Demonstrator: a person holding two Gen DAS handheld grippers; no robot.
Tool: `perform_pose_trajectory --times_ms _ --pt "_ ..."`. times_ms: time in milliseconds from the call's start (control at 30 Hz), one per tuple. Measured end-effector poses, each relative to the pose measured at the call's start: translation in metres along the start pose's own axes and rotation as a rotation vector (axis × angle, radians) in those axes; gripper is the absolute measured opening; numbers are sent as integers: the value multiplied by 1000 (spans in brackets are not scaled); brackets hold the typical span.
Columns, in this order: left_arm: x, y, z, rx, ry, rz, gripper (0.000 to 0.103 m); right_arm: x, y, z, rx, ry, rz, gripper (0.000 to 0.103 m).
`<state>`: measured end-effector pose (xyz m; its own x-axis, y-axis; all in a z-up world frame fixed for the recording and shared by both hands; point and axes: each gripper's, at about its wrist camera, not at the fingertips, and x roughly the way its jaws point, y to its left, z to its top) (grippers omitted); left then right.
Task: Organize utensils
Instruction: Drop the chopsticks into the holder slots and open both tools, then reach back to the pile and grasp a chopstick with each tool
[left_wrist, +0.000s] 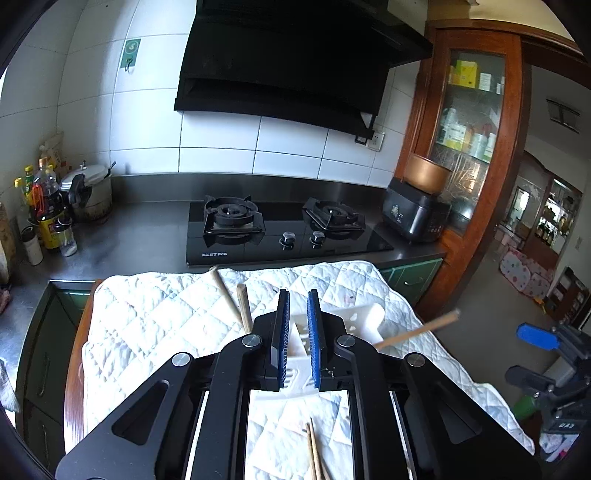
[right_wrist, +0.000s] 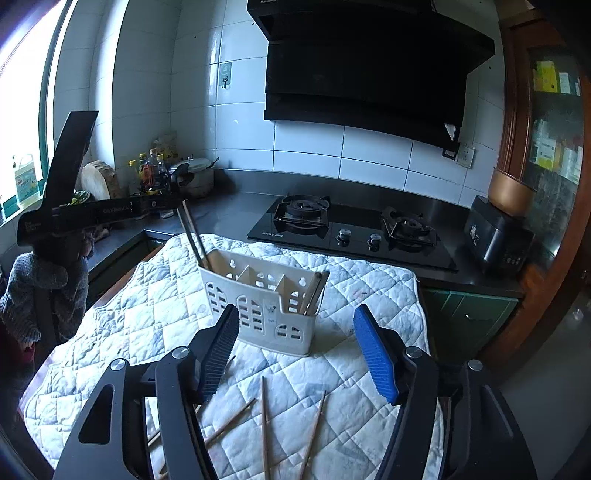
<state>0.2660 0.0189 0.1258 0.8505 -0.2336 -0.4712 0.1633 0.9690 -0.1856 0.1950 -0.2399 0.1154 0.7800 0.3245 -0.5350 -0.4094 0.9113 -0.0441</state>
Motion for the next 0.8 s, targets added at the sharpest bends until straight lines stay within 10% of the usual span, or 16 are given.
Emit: perform_pose_trajectory --times_ms 100,800 --pt "-23 -2 -18 1 -15 0 39 -8 6 -26 5 5 1 64" --pt "-84 -2 -203 -8 127 56 46 14 30 -196 117 230 55 48"
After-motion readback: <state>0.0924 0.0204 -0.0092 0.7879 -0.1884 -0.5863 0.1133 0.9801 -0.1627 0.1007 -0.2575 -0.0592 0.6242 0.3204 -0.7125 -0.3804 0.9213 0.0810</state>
